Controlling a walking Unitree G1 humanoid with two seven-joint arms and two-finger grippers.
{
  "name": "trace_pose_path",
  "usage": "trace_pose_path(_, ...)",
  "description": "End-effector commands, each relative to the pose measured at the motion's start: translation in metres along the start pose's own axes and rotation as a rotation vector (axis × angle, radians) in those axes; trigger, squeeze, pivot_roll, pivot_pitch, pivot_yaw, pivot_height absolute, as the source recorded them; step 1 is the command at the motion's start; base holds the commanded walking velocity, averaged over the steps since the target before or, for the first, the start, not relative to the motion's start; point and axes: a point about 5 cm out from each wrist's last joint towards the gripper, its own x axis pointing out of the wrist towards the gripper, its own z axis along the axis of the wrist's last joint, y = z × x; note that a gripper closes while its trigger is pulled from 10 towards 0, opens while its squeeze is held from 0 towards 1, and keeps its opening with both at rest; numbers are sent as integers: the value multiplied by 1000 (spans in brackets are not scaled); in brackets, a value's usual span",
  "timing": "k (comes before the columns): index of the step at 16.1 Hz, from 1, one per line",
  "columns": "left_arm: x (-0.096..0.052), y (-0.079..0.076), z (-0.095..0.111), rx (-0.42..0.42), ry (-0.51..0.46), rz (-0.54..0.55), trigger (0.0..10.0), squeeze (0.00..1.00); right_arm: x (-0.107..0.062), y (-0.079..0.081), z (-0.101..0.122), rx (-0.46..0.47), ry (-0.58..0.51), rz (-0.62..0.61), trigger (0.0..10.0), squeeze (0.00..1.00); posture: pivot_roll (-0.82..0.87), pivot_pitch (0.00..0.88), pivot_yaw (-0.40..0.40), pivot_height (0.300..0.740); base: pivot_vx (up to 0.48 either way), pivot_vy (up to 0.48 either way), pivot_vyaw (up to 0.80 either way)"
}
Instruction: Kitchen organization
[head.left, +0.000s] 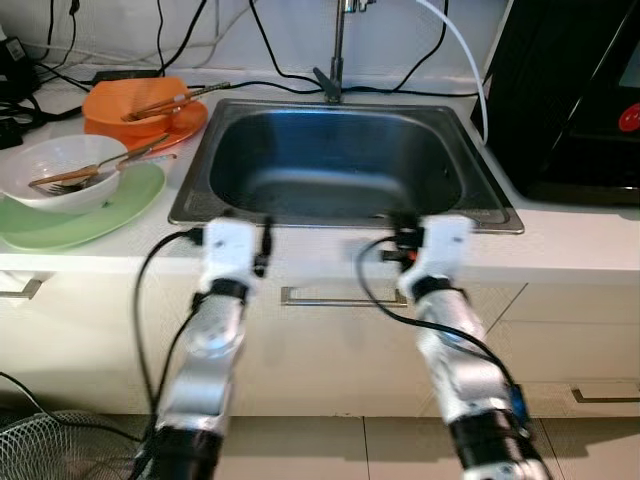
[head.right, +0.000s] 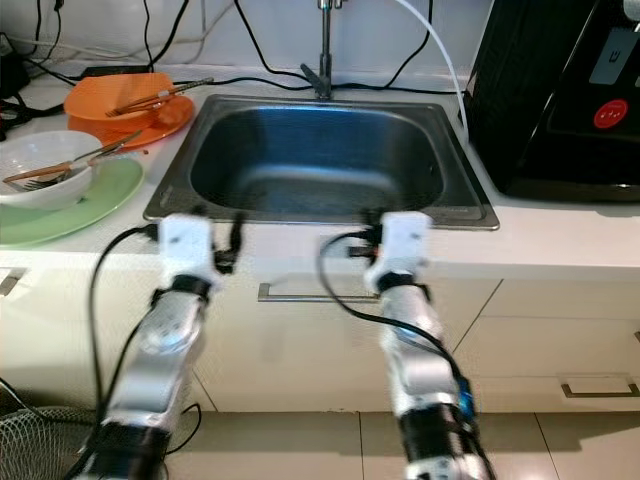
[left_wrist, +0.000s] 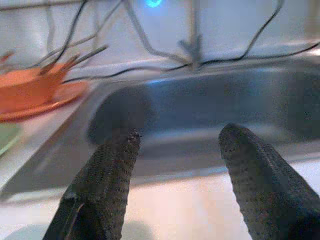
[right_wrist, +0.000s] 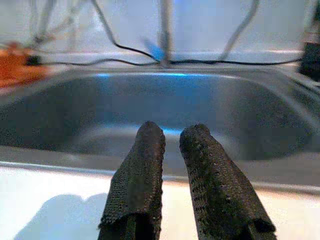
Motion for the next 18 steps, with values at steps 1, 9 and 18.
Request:
trace_pose_path(1,5,-12,4,-4,-23,-49,10000,1000,6,4,3,16,-20,12,10000,1000,87,8,4,740,0,0,0)
trace_pose_path(9,11,-13,4,-10,-47,-56,10000,1000,11,9,1,41,-33,7,10000,1000,83,15,10,740,0,0,0)
trace_pose_path(18,9,4,3,124,-53,27,10000,0,8,10,-8,28,1,1,10000,0,87,0,11,740,0,0,0)
